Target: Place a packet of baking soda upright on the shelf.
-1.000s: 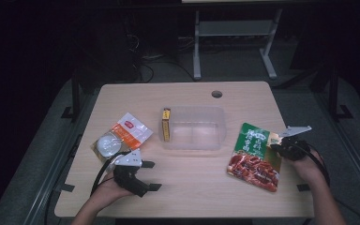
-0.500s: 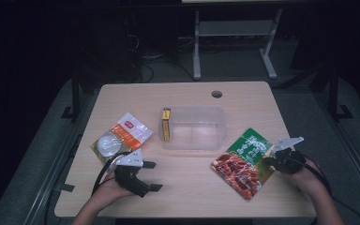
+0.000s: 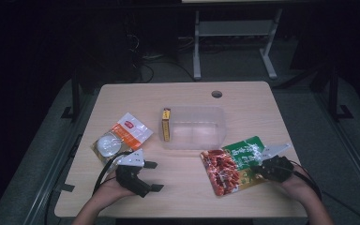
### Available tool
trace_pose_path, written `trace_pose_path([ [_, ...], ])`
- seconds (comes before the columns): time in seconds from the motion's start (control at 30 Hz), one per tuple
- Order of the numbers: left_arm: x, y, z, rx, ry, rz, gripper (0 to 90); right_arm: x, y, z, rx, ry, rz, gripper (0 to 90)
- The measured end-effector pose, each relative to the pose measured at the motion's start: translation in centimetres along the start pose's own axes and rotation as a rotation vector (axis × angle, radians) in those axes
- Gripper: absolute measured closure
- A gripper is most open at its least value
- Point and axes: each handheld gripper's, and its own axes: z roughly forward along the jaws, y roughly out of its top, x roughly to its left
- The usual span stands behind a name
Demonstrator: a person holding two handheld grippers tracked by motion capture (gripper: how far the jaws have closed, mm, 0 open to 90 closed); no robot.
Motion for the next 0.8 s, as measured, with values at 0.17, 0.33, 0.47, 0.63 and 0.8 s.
trace_pose_path([
  [0.17,0.0,0.0,0.0,-0.001,-0.001,0.000,13.6,-0.8,2.4,0.5,-0.043,-0.009,-0.006,90.0],
  [0.33,-0.1,0.0,0.3,0.007,-0.007,0.000,13.6,-1.5,3.4,2.3,0.007,-0.004,-0.032,90.0],
  [0.47,-0.3,0.0,0.4,0.012,-0.013,0.005,13.6,-1.7,3.4,3.1,0.039,0.015,-0.032,90.0],
  [0.63,-0.3,0.1,0.7,0.013,-0.019,0.005,13.6,-1.2,3.7,3.6,0.066,0.025,-0.076,90.0],
  [0.8,-0.4,0.2,1.0,0.019,-0.025,0.014,13.6,0.2,4.0,3.9,0.051,0.053,-0.139,90.0],
])
